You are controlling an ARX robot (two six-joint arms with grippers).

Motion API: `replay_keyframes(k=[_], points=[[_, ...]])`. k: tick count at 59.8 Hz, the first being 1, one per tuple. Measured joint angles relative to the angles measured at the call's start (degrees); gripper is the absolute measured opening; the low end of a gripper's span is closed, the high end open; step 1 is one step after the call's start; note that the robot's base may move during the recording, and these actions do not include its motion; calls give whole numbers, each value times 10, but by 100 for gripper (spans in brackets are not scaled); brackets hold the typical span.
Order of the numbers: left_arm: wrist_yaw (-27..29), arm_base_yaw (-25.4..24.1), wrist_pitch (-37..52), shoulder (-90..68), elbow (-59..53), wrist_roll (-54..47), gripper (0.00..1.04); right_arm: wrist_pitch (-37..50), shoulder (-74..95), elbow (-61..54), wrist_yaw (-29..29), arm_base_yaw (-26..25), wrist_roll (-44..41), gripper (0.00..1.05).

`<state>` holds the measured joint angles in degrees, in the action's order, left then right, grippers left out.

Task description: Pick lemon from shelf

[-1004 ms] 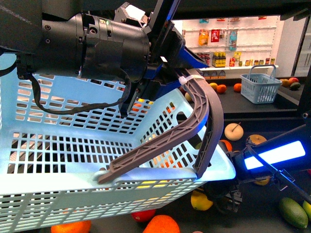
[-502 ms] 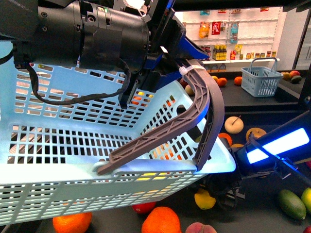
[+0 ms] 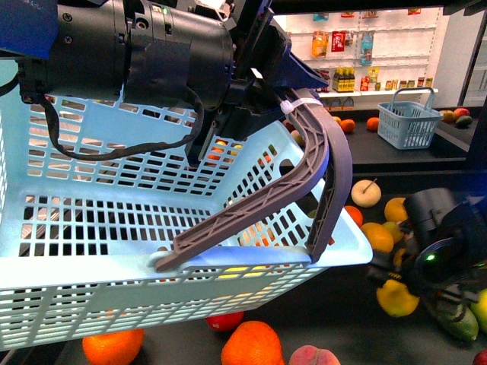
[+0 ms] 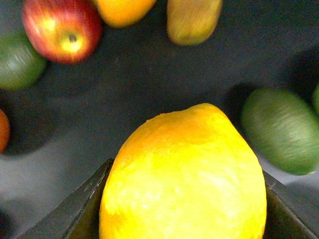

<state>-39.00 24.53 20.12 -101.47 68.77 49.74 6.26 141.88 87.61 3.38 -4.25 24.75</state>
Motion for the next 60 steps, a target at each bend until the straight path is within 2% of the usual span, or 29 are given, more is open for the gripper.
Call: replay_keyframes(k=[5,14,20,26,40,60], points=[[0,0,0,0,0,0,10,10,-78,-40,-21,-26,4,70],[-1,0,0,0,0,0,10,12,-194,-82,-74,-37,36,70],[-1,0,0,0,0,0,10,11,-288,-104,-135,-14,84,69],[0,0,0,0,0,0,10,0,-337,-116,-159,29,112,67],[0,0,0,0,0,0,10,-3,-361,-161,-163,111,135,67],[0,0,0,0,0,0,10,11,-375,-211,-159,169,144,67]])
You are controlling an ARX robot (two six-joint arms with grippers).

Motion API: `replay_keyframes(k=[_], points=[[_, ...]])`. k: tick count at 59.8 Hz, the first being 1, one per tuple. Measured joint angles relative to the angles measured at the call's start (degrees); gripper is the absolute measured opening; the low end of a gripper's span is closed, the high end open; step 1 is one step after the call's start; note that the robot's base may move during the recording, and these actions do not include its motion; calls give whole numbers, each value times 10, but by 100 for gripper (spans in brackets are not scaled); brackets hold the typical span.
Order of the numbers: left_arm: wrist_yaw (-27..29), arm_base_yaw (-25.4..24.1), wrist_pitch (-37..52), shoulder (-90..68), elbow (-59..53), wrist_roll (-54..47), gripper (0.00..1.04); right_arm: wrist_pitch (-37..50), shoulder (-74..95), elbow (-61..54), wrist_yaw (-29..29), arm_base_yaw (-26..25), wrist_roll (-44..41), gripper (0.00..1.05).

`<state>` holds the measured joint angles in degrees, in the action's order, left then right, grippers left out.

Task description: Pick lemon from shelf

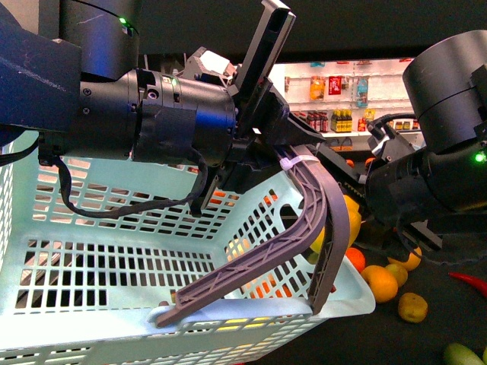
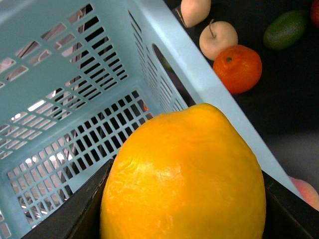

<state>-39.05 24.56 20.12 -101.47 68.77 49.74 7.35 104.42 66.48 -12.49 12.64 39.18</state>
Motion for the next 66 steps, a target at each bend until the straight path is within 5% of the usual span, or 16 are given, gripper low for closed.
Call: replay_keyframes(k=[4,21,32,41,55,66], points=[[0,0,0,0,0,0,10,2,0,-6,-1,5,0,67],[-1,0,0,0,0,1,10,6,-3,-13,3,6,-2,103],[0,0,0,0,0,1,10,19,-33,-15,49,-32,-49,102],[1,0,0,0,0,3,10,65,-141,-60,76,-89,-174,102],[-1,0,0,0,0,4,10,61,-377,-194,24,-170,-332,102],[0,0,0,0,0,4,10,-5,-582,-310,-38,-249,-371,102]])
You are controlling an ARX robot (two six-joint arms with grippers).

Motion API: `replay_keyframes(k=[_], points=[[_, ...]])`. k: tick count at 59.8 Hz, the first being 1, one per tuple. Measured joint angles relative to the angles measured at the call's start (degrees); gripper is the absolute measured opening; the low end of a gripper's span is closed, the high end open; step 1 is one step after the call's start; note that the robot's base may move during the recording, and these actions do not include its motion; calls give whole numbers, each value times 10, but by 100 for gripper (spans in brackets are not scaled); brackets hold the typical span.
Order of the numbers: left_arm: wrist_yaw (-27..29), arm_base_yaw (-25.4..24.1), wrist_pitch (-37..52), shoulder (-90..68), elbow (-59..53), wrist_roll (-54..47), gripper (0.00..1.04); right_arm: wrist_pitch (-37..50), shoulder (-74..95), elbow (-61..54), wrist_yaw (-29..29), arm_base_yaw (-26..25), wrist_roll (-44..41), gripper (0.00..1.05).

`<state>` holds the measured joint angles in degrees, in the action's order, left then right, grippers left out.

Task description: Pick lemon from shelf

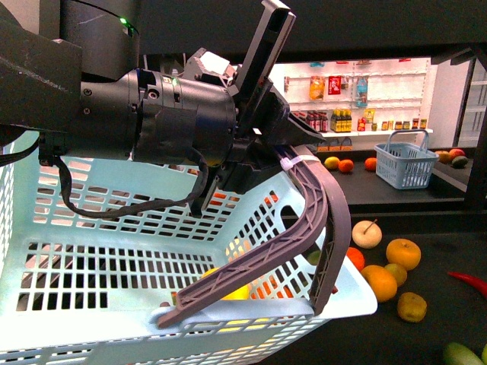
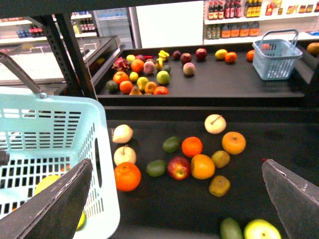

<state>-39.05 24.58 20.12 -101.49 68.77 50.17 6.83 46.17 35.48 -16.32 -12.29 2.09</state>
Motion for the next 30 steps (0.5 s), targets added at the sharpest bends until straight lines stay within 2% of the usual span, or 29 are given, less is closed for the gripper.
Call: replay_keyframes(k=[3,8,11,16,21,30], points=[[0,0,0,0,0,0,10,-21,-45,-23,-3,-16,-3,101],[0,0,0,0,0,2,10,-61,-153,-82,11,-28,-8,87],[0,0,0,0,0,2,10,-96,-217,-117,-8,-37,-11,79],[0,0,0,0,0,2,10,-103,-307,-171,-1,-40,-15,65],[-1,1,0,0,0,2,10,-90,-355,-219,30,-16,-16,48],[1,1,0,0,0,4,10,-87,-374,-262,68,23,-17,23]])
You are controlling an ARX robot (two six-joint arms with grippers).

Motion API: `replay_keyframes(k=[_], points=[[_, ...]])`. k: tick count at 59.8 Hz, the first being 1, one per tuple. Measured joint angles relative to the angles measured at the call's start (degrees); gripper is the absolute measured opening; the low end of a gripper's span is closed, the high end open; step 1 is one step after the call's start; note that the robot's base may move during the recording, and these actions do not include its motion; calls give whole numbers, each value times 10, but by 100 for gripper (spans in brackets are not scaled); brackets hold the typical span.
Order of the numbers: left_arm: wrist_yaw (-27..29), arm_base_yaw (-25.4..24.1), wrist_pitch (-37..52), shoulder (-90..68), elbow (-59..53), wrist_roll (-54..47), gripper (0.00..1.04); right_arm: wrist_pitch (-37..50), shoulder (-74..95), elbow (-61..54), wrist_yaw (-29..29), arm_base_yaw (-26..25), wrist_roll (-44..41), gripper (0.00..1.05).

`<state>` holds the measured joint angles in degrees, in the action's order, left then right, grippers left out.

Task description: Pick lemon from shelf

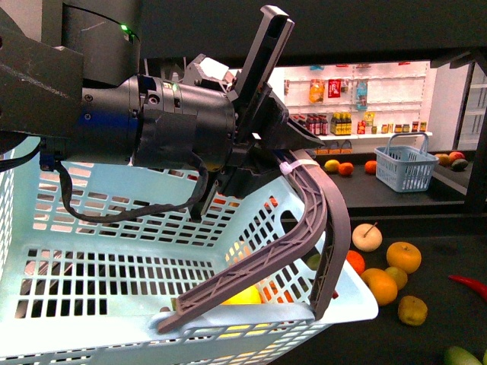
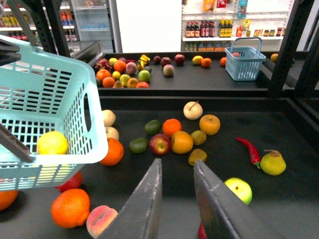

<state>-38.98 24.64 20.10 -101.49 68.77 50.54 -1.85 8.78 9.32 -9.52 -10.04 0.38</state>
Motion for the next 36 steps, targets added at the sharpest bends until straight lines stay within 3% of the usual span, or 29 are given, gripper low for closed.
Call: replay_keyframes(k=[7,36], points=[[-2,0,0,0,0,-2,10,3,-21,-13,85,77,-1,5],[-1,0,0,0,0,-2,10,13,-55,-58,93,98,-2,7]])
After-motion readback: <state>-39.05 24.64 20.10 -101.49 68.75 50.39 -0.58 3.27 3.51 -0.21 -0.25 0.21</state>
